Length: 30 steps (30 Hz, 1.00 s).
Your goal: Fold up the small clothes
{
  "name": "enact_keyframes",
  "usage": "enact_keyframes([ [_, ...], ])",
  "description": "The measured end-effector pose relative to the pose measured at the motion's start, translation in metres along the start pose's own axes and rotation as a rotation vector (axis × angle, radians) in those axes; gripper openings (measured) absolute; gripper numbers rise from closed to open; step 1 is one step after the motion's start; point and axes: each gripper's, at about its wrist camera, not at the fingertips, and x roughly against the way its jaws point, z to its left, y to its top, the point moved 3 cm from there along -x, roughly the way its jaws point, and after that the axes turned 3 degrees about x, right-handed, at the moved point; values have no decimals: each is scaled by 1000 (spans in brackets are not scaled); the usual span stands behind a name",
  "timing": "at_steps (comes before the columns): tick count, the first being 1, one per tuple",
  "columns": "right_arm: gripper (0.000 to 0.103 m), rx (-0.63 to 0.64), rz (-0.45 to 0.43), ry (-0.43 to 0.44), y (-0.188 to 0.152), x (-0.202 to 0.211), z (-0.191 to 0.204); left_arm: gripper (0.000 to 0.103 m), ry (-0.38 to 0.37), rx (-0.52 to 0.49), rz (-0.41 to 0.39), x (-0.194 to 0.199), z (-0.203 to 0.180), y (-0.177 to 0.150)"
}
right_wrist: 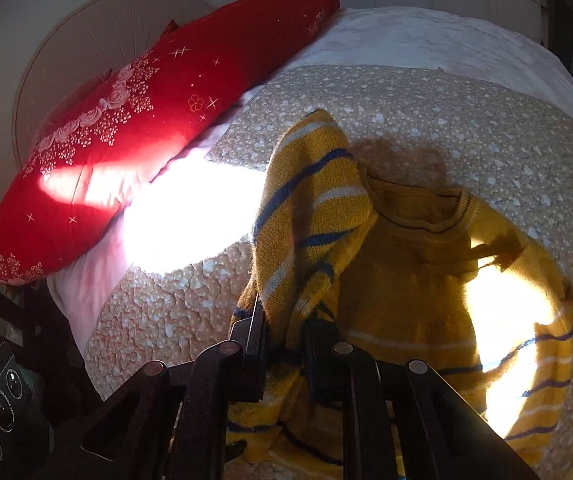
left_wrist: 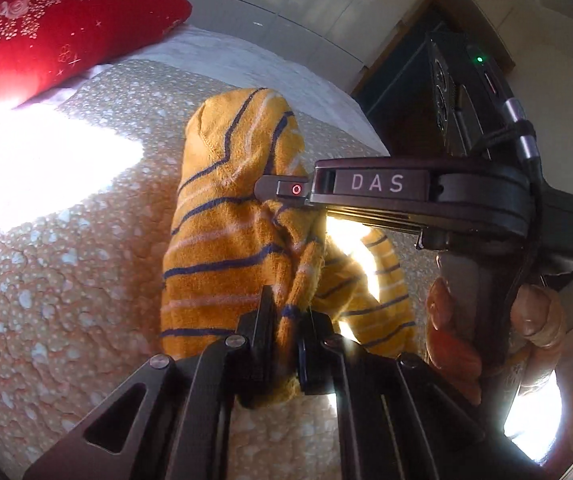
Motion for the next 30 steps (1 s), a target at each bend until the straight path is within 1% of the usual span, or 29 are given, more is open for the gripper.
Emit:
enact_keyframes([
  [4,14,-130,-32,-4,-17,19,-63,8,-18,-67,52,-38,-45,-4],
  [8,14,-266,-62,13,-34,29,-118,8,-38,-61,136,-79,-68,-10],
  [11,14,-348,-94,60,-48,34,-148,8,-32,-77,171,-99,-82,-10],
  [13,13,-397,-121,100,-55,40,-164,8,-30,-103,177,-103,-95,-13],
  [15,13,-424,-143,121,-60,47,-176,8,-27,-127,182,-110,-106,-14],
  [20,13,-456,-166,113,-72,56,-197,8,-8,-175,204,-129,-127,-22],
  [24,13,-485,-169,111,-86,60,-217,8,10,-171,229,-147,-130,-22],
  [27,13,-508,-177,122,-94,59,-229,8,22,-187,235,-147,-144,-33],
  [30,12,-528,-179,123,-101,56,-242,9,20,-204,242,-152,-150,-35],
])
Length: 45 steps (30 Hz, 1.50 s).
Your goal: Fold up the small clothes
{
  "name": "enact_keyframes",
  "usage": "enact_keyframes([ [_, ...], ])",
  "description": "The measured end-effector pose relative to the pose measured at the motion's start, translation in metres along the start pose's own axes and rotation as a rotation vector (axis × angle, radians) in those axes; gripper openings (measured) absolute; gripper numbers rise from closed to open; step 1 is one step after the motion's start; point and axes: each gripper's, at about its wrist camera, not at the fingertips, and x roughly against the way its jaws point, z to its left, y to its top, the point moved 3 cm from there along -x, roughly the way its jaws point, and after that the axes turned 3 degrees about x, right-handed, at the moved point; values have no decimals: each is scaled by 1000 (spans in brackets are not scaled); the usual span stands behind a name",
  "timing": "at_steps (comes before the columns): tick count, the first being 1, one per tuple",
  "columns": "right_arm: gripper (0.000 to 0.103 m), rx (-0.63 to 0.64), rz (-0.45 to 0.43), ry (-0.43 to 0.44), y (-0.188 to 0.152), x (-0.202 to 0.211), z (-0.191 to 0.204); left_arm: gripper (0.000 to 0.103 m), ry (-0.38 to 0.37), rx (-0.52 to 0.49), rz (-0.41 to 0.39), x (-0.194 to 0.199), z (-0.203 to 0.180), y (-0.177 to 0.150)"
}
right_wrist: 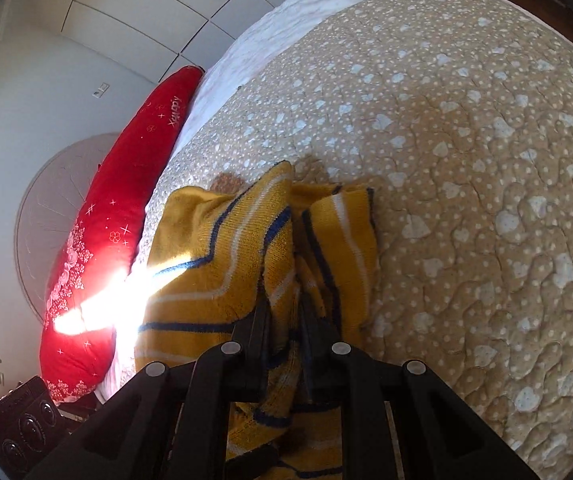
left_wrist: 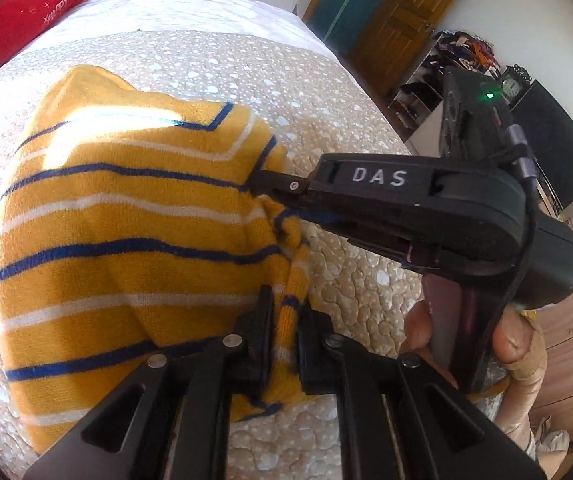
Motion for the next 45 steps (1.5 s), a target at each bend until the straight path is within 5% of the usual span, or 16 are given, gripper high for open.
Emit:
enact_keyframes([
  [5,12,-74,-30,40,-1,3,-25,25,-34,-34,17,3,-13,-3],
  [7,42,-88,-51,14,-3,12,-30,32,-27,-67,4,16,-17,-8],
  [11,45,-78,-129,-35,-4,49,-29,54,0,-123,-46,51,-8,-27],
  [18,50,73,-145,7,-13,73,32,57,119,-91,-109,92,37,-59],
  [24,51,183,-93,-219,-52,42,51,57,196,-21,-123,111,74,-70],
  [30,51,222,-284,-146,-92,69,59,57,230,29,-132,120,103,-80],
  [34,51,281,-236,-145,-91,48,67,57,246,67,-121,117,110,-86],
  [36,49,245,-179,-124,-88,28,56,57,255,74,-119,117,108,-86],
  [39,7,163,-119,-57,-89,15,36,58,287,51,-116,118,107,-88],
  [42,5,109,-177,-4,-91,38,23,60,313,44,-127,120,109,-86],
  [45,4,69,-218,-44,-91,56,6,61,303,65,-118,117,112,-86],
])
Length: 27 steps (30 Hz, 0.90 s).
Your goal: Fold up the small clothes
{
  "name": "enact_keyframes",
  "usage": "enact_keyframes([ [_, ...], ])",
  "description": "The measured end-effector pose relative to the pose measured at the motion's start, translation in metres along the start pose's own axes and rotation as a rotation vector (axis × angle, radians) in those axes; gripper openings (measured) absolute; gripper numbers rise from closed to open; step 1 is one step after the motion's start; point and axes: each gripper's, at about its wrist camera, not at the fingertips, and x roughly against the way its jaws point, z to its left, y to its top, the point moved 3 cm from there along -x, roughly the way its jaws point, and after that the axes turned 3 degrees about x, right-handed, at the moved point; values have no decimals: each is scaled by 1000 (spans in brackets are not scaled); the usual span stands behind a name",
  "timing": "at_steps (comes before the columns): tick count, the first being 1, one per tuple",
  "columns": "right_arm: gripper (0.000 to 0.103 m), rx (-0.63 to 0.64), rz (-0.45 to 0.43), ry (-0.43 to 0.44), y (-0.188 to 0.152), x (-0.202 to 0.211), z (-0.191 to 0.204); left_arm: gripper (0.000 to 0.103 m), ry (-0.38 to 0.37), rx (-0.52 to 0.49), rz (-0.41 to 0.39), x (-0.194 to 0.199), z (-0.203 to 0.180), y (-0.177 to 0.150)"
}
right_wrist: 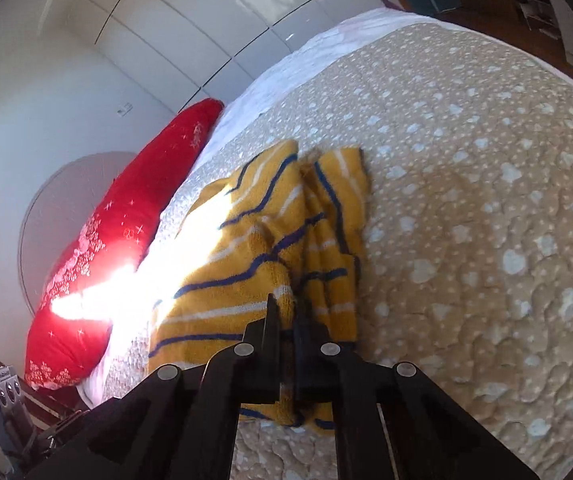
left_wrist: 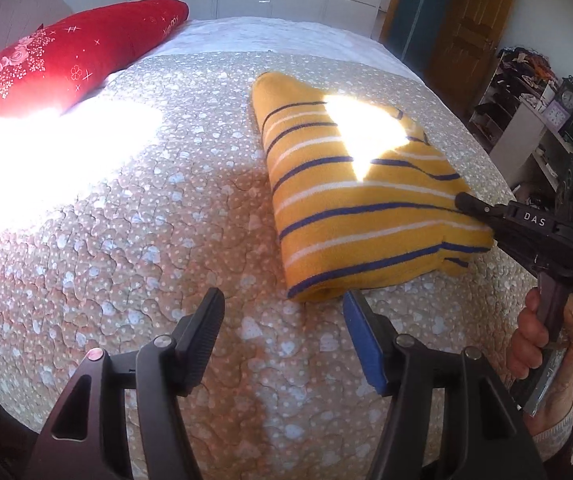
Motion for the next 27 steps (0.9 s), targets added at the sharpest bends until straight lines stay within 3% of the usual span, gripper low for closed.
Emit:
enact_keyframes([
  [4,3,3,48,-77,-5,-9,-14,61,-25,18,24,-6,0,-3],
  [8,3,7,61,-99,-10,-16,-18,61,-17,9,23,-7,0,1],
  [12,4,28,67,-117,-11,-19,-14,62,-30,11,-17,-8,-1,26],
  [15,7,21,76,-118,-13,-22,-17,72,-22,0,-44,-20,-8,49],
  [18,8,8,76,-107,-15,-21,-20,72,-10,-13,-10,-47,-16,61],
  [22,13,18,82,-114,-14,-20,-20,75,26,-50,92,-85,-23,58],
  [27,23,78,51,-105,-2,3,-1,75,16,-78,64,-62,-22,70],
])
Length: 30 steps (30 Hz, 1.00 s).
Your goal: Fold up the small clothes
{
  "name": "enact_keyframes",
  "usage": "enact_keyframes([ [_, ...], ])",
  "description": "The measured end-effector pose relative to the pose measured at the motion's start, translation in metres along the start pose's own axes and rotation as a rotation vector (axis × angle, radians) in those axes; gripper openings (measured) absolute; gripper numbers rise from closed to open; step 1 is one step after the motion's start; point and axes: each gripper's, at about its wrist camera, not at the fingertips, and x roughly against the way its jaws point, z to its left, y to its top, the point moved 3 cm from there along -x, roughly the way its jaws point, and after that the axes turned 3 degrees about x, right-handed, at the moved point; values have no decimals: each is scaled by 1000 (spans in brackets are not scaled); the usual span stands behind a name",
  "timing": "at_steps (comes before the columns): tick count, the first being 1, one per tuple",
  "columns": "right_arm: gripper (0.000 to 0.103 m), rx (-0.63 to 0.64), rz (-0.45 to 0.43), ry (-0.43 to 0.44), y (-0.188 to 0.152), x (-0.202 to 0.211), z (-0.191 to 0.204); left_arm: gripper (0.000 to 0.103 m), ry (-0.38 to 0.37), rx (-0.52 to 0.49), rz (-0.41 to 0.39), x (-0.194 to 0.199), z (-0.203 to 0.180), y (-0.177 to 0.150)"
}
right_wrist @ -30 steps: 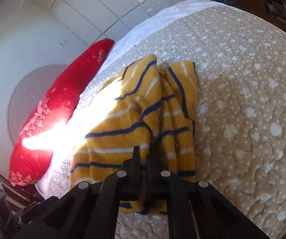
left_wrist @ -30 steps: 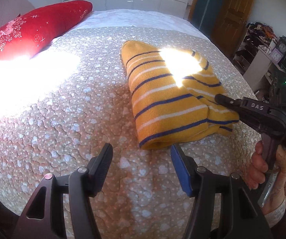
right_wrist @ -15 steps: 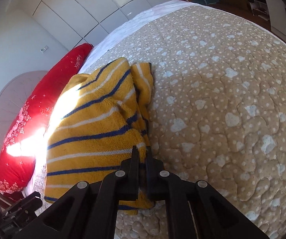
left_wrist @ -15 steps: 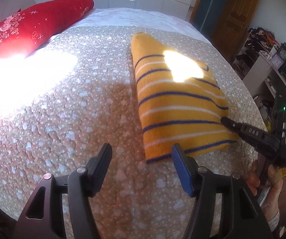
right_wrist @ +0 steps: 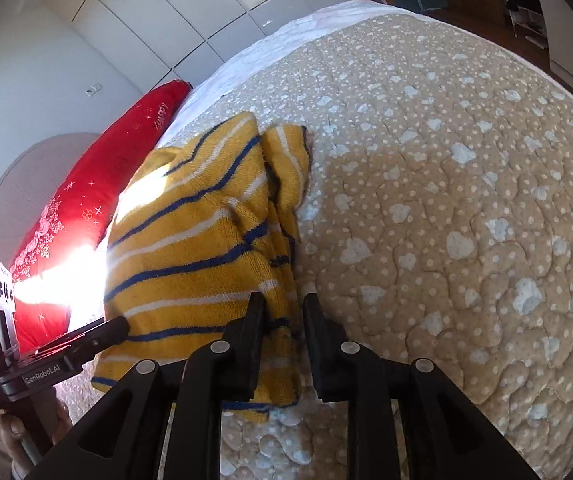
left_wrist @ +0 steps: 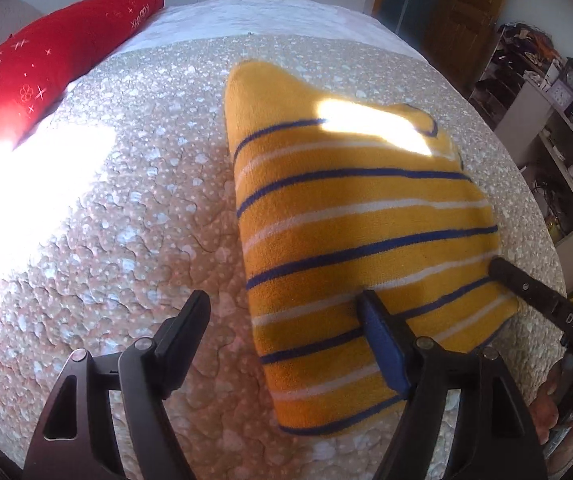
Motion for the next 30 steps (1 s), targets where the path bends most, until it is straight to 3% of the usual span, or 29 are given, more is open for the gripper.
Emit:
enact_keyframes([
  [4,24,72,-119,-19,25,37,29,76,51,-50,-130,35,3,14],
  [9,26,141,-93,-59,60,9,67,80,115,-95,-194,28,1,45],
  [16,26,177,53,-147,83,-80,79,80,114,-66,-114,-33,10,65],
  [19,32,144,61,-162,79,-94,66,89,94,-29,-98,-45,15,66],
  [23,35,105,42,-116,78,-86,58,91,79,-15,-89,-39,19,64],
  [30,42,70,-54,-96,52,-25,57,91,76,-21,-149,12,20,33],
])
